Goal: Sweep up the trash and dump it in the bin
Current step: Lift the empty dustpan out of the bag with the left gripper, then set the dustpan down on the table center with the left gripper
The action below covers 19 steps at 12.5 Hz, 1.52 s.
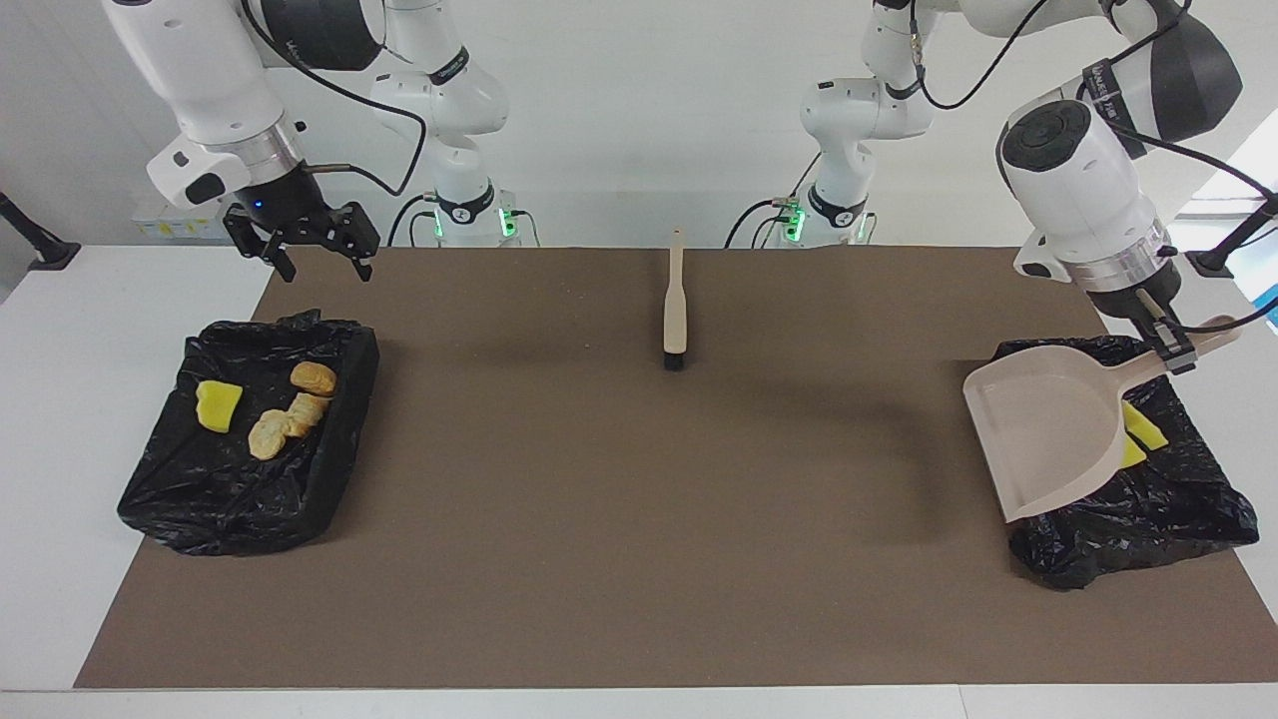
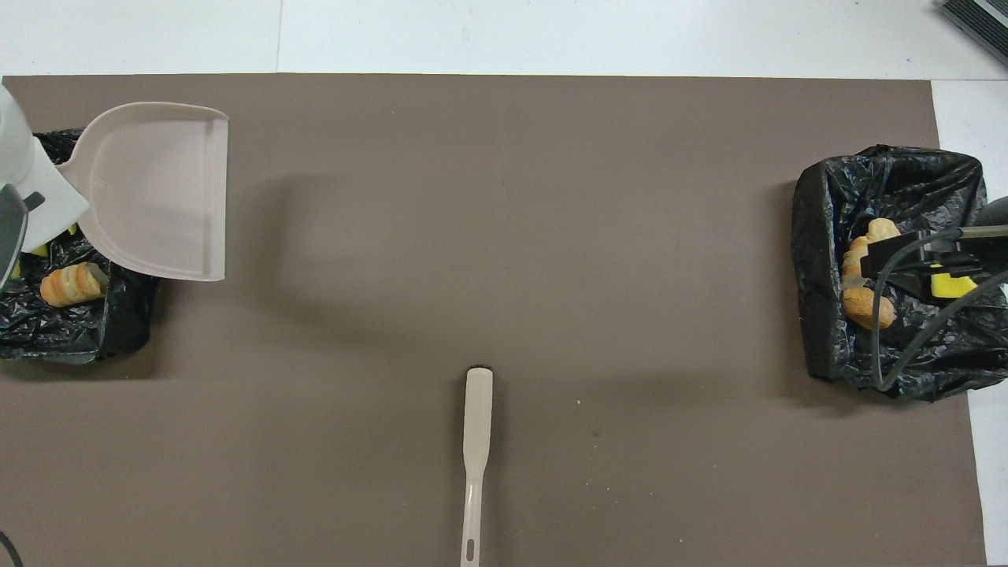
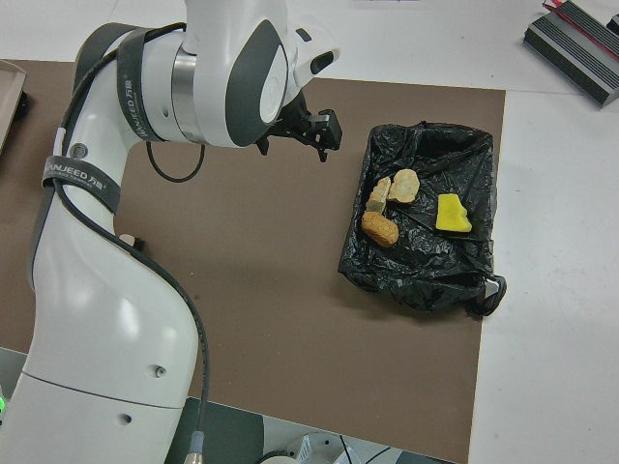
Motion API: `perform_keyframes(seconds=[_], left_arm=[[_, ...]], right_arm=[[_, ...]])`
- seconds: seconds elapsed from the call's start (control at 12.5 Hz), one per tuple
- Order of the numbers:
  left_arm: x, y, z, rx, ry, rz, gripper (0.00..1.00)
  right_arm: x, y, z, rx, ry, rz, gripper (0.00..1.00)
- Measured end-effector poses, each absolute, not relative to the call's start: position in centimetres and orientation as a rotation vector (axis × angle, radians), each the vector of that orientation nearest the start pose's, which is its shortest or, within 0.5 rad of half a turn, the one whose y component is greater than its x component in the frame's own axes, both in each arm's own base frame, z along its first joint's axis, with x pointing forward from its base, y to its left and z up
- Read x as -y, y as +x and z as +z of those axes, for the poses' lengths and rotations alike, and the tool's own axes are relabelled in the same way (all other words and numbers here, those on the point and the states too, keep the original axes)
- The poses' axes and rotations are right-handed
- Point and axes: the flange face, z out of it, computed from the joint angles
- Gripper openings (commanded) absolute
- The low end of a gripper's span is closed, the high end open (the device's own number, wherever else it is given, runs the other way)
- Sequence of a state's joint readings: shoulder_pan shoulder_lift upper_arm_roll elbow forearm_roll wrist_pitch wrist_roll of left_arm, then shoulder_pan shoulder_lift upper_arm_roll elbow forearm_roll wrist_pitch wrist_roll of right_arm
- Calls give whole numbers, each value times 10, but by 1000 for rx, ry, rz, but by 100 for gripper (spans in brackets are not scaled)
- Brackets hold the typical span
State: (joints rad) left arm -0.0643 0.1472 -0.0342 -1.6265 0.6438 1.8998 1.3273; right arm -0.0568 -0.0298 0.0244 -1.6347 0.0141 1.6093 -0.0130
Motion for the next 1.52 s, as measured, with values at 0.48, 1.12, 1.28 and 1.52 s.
perform_keyframes(seconds=[0.48,1.12,1.28,1.52], left_arm=[[58,623,515,-1607,-2257,192,0],[252,598,418,-710,-2914,71,0],[283,588,413,-543,-3003,58,0],[332,568,408,-276,-3086,34,0]], right_arm=[[16,548,614,-31,-3128,-7,100],[16,548,614,-31,-3128,-7,100],[16,548,614,-31,-3128,-7,100],[16,548,614,-31,-3128,-7,100]])
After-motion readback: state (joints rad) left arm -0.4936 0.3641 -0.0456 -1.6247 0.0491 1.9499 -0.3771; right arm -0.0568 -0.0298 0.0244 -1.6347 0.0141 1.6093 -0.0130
